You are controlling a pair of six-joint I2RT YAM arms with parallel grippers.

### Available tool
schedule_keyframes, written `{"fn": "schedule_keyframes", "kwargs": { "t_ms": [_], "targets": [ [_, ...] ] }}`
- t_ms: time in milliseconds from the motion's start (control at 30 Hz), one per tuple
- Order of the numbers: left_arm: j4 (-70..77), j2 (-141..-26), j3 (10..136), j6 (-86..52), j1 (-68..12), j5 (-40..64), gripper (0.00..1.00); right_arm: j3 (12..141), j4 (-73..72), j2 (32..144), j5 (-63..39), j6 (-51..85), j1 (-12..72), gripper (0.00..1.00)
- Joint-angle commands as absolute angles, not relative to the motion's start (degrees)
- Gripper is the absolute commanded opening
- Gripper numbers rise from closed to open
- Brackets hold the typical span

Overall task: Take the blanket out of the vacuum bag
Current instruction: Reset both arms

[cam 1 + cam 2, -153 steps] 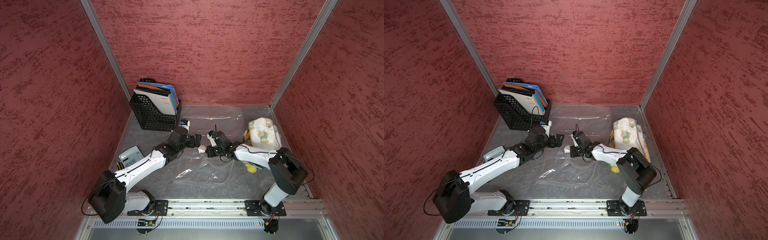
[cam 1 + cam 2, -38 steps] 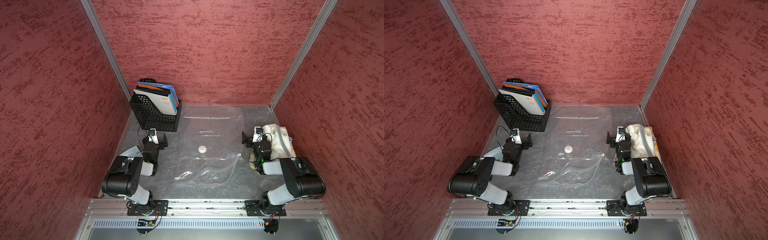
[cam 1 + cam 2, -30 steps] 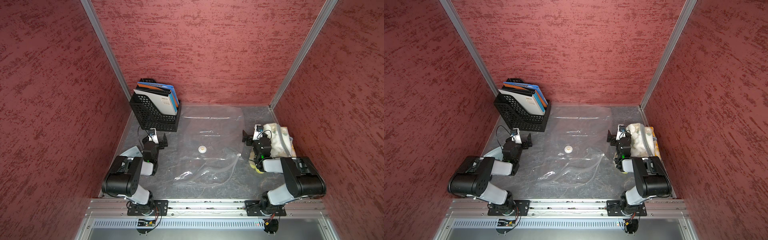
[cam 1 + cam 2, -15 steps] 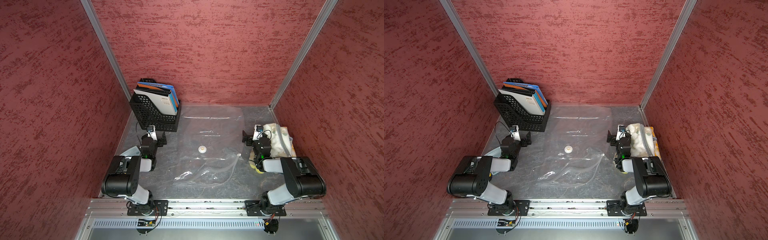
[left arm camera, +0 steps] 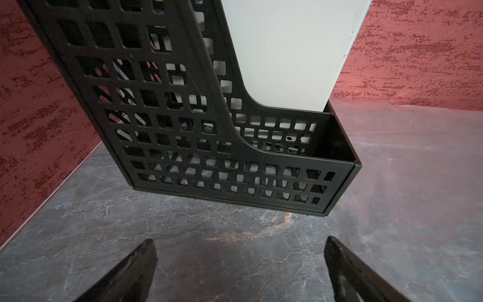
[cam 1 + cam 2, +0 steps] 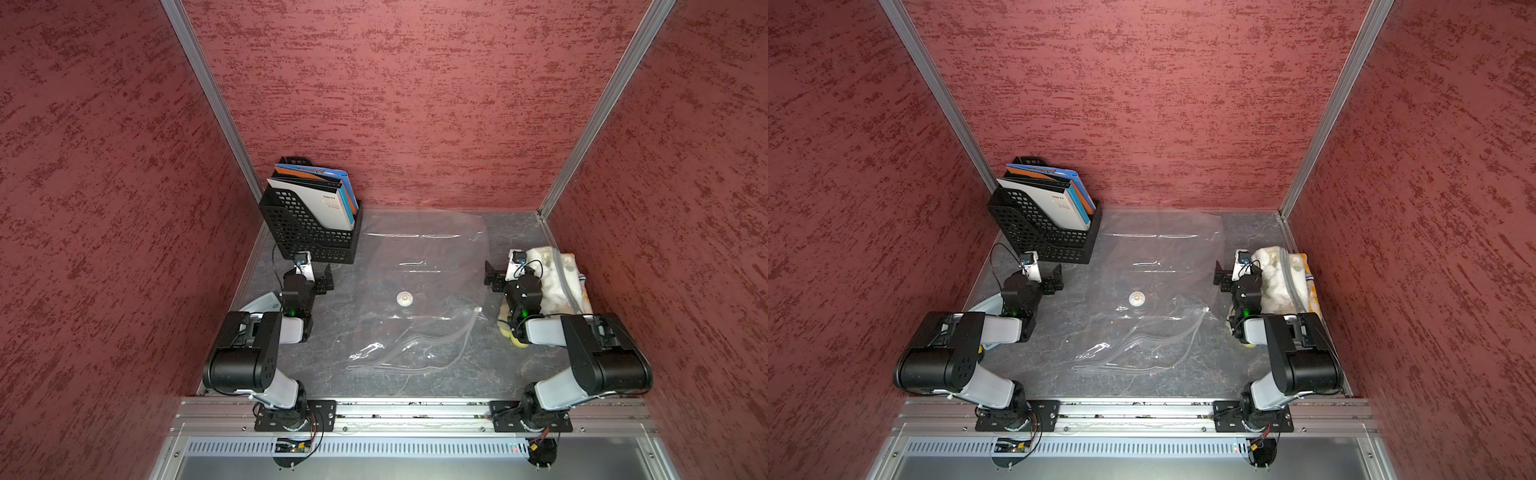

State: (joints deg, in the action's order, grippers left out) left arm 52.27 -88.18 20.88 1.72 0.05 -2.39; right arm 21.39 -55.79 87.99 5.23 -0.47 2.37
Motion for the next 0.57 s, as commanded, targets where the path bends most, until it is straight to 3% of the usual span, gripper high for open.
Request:
{"fn": "schedule_keyframes", "kwargs": {
  "t_ms": [0,533],
  "targets": [
    [52.2,-87.8,21.2,0.9,0.4,-1.6,0.99,22.0,-52.2,88.3,7.0,0.1,2.2,0.99],
    [51.0,-87.6,21.8,0.5,1.5,0.7,1.00,22.0,-52.2,88.3,7.0,0.1,2.2,0.99]
  ]
}}
